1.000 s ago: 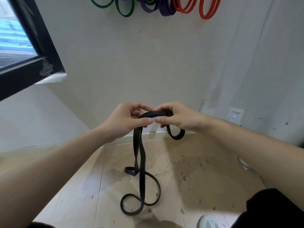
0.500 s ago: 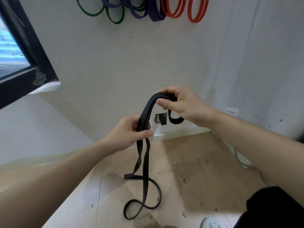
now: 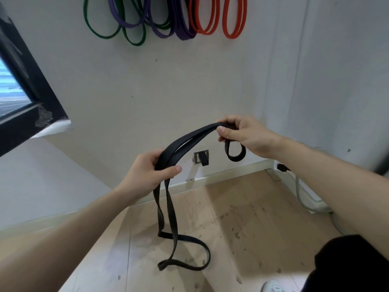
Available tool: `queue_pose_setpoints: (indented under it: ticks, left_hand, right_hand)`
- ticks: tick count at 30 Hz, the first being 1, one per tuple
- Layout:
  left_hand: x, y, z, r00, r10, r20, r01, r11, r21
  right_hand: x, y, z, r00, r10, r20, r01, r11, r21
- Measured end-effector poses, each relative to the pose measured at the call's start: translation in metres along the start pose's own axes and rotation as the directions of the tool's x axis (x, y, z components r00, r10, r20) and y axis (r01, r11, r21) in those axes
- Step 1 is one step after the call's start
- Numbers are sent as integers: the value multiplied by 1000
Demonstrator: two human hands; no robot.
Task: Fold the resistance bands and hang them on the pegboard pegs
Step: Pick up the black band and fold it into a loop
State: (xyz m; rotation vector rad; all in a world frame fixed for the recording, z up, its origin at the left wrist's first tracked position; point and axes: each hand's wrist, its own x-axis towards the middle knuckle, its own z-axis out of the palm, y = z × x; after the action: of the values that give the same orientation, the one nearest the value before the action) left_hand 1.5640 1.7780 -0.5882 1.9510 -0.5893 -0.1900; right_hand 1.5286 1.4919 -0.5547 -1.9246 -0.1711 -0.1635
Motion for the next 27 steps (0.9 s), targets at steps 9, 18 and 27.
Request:
queue_pose_setpoints:
  ticks: [9,18,27]
  left_hand:
    - [-2,7,-7,994,35,-107,-49,990,-130]
    - [-5,17,5,990,131,-51,-135,987,-90]
    - [-4,2,4,998,66,13,-66,996,63]
  right_hand:
    - [-5,30,3,930,234,283,-140,938,-316]
    - [-6,0,61,939,46,341,-77,994,77]
    - [-7,-16,76,984,-82,161,83,997,-4]
